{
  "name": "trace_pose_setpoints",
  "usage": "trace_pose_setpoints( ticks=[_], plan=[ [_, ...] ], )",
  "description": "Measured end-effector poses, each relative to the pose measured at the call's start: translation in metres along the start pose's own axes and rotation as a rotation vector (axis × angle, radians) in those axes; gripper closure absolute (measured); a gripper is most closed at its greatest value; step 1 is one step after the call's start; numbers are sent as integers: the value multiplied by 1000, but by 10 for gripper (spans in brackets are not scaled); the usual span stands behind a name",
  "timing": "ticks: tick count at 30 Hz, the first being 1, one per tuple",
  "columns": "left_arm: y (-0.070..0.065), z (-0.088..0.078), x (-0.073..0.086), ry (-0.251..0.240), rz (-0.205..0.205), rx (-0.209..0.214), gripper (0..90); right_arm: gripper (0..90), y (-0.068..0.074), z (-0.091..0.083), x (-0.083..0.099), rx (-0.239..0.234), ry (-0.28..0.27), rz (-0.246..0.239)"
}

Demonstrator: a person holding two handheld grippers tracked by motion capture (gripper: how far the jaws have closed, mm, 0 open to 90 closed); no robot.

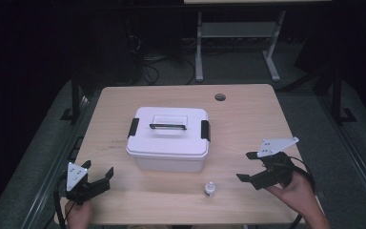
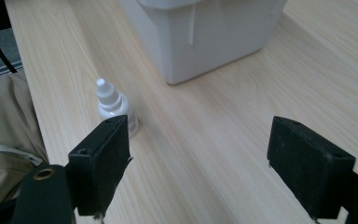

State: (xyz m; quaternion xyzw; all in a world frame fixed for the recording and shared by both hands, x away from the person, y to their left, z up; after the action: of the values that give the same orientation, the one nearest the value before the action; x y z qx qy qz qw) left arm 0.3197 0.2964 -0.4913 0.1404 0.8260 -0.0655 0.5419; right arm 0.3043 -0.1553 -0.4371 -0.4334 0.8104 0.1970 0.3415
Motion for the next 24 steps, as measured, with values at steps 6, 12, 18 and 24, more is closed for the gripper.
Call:
trace_pose_setpoints(
  ticks=[6,12,18,24],
  plan=[
    [0,0,0,-3,-5,1,130,198,1,0,-16,-20,10,-26],
    [1,0,0,-1,-8,2,130,194,3,2,-33,-37,17,-53],
    [2,0,0,-3,-12,0,130,193,3,4,-50,-46,24,-82],
    [3,-1,0,-3,-10,-1,130,193,4,7,-63,-58,26,-102]
  ],
)
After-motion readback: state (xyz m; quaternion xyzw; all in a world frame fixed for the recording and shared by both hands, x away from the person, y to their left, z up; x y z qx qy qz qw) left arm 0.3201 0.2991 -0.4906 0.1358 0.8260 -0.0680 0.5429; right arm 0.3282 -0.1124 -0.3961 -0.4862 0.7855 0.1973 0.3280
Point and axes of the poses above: each handheld gripper's, and its own axes: z roughly forward along the jaws, x roughly out of its underside, y roughly to its left, the point moved 10 cm from there along z, roughly forward along the jaws, and after that the axes turned 1 degree about x, right-handed, at the moved point
